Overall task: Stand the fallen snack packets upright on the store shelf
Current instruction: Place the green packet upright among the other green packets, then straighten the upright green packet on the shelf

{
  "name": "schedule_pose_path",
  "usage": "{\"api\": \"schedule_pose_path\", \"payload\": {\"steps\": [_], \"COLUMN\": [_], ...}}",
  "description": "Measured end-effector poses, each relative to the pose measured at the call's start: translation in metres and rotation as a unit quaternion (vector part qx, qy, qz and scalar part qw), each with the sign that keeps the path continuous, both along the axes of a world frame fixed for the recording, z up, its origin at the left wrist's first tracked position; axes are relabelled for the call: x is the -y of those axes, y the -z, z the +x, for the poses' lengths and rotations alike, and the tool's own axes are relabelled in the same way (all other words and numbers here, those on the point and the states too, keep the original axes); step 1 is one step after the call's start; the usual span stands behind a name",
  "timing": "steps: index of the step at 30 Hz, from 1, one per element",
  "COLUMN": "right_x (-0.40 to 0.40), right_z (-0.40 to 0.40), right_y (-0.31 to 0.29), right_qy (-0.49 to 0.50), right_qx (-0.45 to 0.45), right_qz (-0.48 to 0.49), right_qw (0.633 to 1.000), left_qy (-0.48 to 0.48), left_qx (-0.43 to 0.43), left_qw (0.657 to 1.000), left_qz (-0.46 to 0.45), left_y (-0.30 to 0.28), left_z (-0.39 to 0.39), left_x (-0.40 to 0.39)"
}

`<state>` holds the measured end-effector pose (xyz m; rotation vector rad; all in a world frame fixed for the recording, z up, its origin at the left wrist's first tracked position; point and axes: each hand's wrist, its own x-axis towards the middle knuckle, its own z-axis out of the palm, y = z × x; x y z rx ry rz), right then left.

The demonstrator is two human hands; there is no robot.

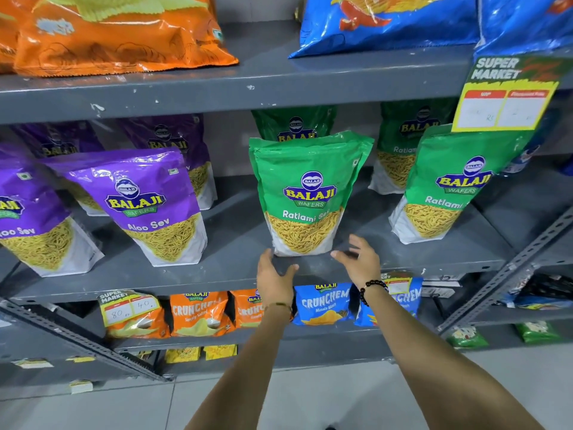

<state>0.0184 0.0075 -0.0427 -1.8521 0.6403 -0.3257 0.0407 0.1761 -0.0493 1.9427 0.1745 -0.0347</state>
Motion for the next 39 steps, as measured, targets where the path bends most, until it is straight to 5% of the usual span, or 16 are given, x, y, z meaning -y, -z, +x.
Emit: {"api": "schedule_pose_path", "payload": {"steps": [10,24,39], "right_x": [0.114,0.256,0.263], "right_z": [-0.061,-0.024,-0.033], "right_y": [-0.001,-0.013,0.006], "right_qy": [0.228,-0.100,-0.084], "right_qx": [0.040,-0.040,-0.019], "right_qz": [0.021,0.109,0.067], "right_qw": [0.973,0.988,0.994], "left_qy": [0.205,0.206,0.177], "left_qx": [0.037,-0.051,-0.043], "left_qw": [0.975,0.977,0.982], "left_qz": [0.082,0.032,0.039], "left_y": [0.005,-0.020,-0.018], "left_z": [-0.047,-0.001,-0.014], "left_x": [0.112,0.248,0.252]}}
